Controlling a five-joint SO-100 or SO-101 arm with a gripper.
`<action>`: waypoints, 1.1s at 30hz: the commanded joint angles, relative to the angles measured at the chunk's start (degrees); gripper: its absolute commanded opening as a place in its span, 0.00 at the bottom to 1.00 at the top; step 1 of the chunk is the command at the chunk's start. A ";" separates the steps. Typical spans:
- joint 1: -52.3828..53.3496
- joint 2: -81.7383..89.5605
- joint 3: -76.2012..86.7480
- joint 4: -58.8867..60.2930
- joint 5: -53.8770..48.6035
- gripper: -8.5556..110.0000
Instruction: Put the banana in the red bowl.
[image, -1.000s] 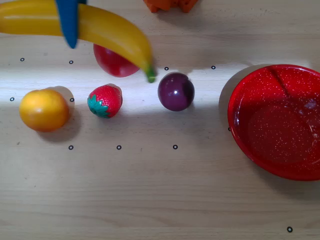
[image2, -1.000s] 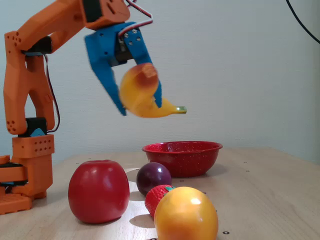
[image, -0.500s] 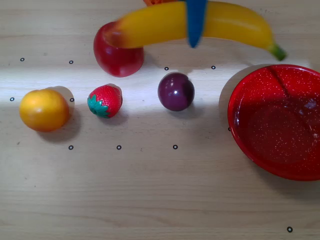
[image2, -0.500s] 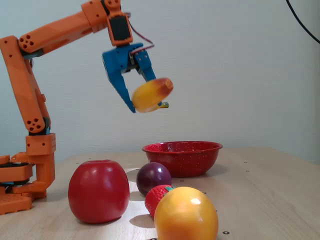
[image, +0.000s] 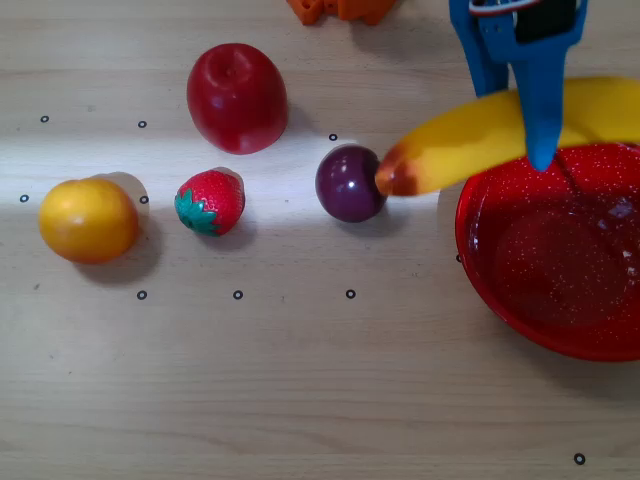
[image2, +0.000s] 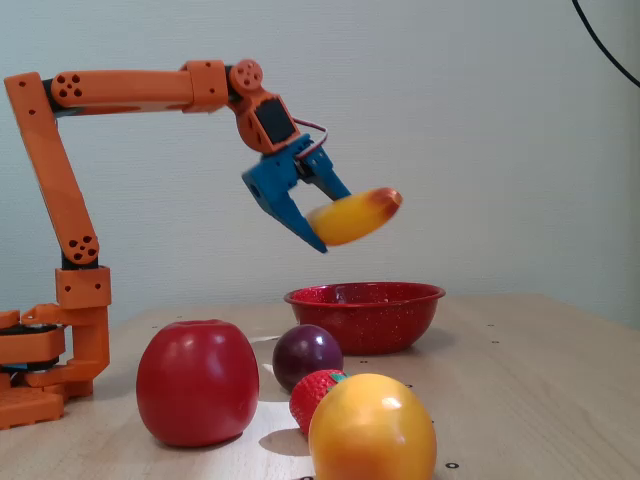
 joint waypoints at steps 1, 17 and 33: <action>1.32 6.24 -1.23 -6.15 3.96 0.07; 5.19 1.85 6.86 -18.98 12.04 0.07; 3.69 0.79 4.66 -8.79 10.81 0.40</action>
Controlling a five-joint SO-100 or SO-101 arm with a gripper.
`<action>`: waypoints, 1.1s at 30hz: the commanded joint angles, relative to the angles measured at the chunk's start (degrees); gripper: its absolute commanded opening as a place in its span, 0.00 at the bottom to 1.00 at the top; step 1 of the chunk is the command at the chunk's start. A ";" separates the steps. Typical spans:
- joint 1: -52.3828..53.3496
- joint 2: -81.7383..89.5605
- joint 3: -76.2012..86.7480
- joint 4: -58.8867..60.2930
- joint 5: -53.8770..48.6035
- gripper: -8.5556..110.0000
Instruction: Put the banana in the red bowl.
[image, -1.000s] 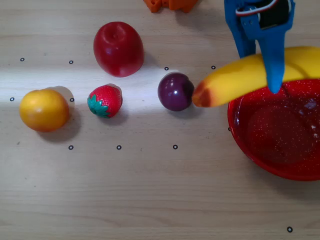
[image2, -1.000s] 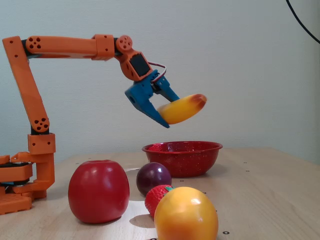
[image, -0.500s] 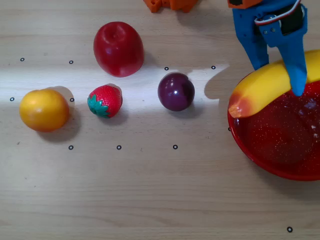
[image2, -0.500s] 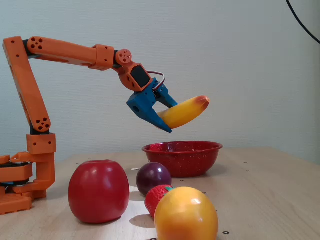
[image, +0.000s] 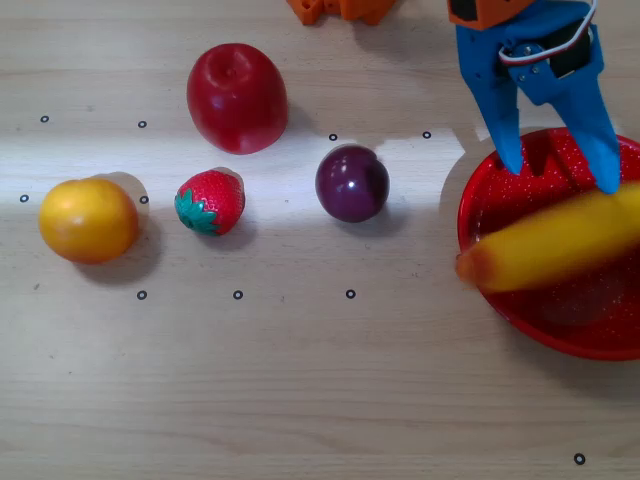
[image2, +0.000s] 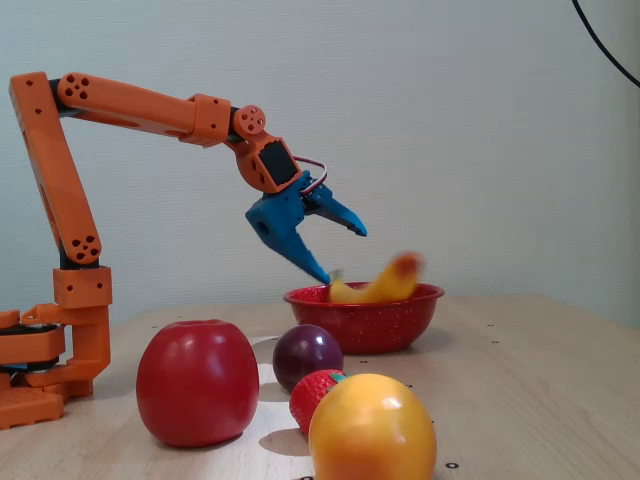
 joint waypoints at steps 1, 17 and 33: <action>-0.26 2.72 -7.21 1.76 -1.23 0.39; -7.38 5.62 -24.87 19.95 -6.94 0.07; -27.33 42.01 14.33 11.78 -3.87 0.07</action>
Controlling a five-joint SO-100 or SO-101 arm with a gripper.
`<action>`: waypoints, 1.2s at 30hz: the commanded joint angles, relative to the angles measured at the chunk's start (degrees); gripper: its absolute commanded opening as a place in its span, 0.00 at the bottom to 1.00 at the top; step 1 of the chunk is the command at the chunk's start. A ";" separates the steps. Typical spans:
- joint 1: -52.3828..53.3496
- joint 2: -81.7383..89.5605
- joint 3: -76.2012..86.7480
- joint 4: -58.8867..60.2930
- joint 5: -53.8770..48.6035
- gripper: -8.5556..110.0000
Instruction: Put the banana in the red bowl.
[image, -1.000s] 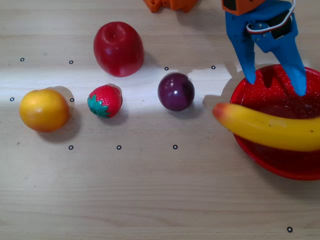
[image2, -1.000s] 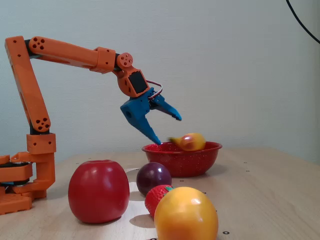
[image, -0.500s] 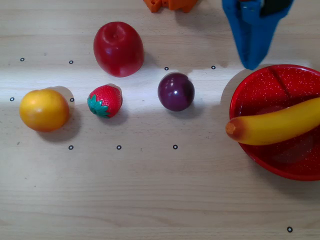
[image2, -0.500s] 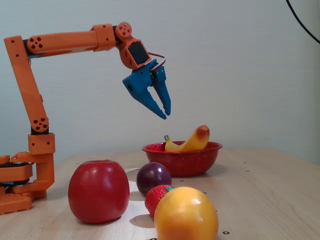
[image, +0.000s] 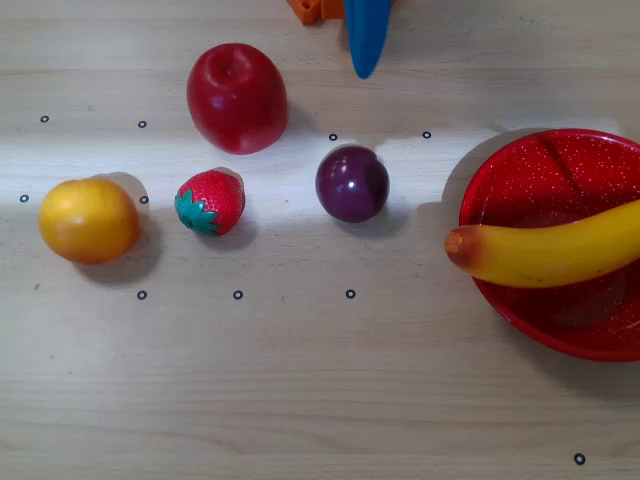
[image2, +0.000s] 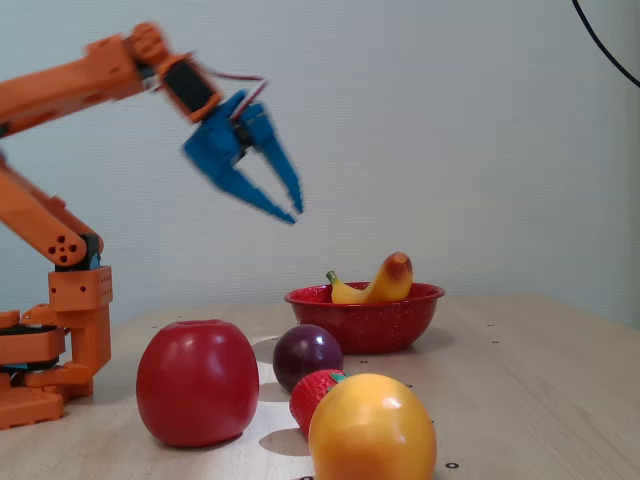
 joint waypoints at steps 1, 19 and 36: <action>-3.08 5.62 5.27 -4.04 2.02 0.07; -6.15 35.86 47.99 -23.82 -1.32 0.07; -4.13 46.32 59.68 -19.78 -13.18 0.07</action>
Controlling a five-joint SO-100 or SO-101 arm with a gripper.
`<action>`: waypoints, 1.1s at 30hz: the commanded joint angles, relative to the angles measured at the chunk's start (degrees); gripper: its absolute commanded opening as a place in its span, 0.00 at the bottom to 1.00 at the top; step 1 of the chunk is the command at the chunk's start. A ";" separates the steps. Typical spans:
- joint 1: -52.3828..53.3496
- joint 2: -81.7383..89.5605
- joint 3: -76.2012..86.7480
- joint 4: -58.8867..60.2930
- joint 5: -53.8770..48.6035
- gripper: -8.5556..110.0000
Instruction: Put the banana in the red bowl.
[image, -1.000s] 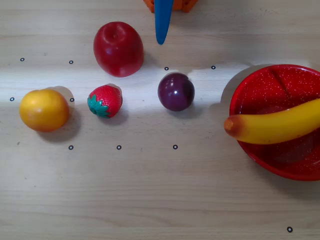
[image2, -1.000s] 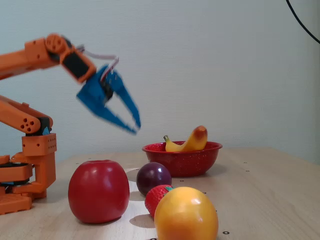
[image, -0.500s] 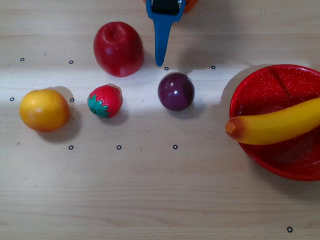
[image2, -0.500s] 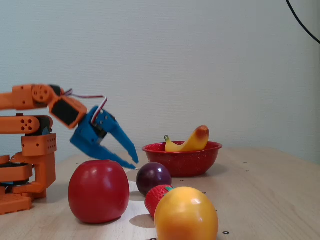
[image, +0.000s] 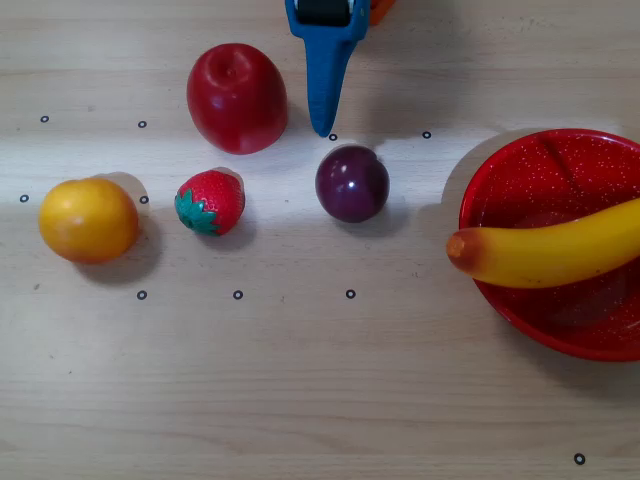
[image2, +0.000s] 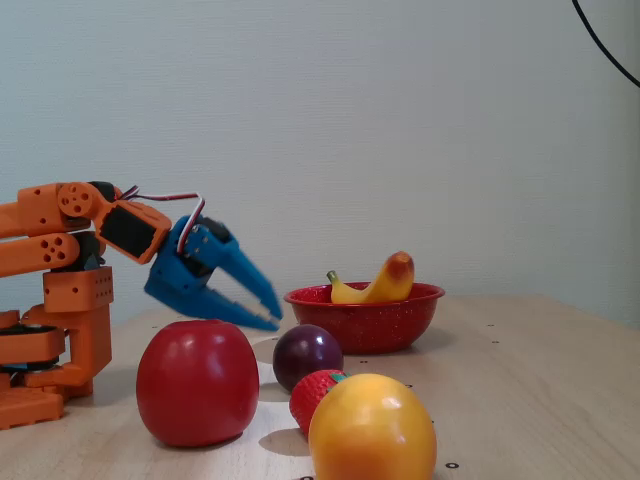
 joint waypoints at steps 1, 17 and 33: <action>1.76 1.05 0.79 1.58 -1.05 0.07; 3.34 1.05 0.79 5.98 -1.76 0.07; 3.34 1.05 0.79 5.98 -1.76 0.07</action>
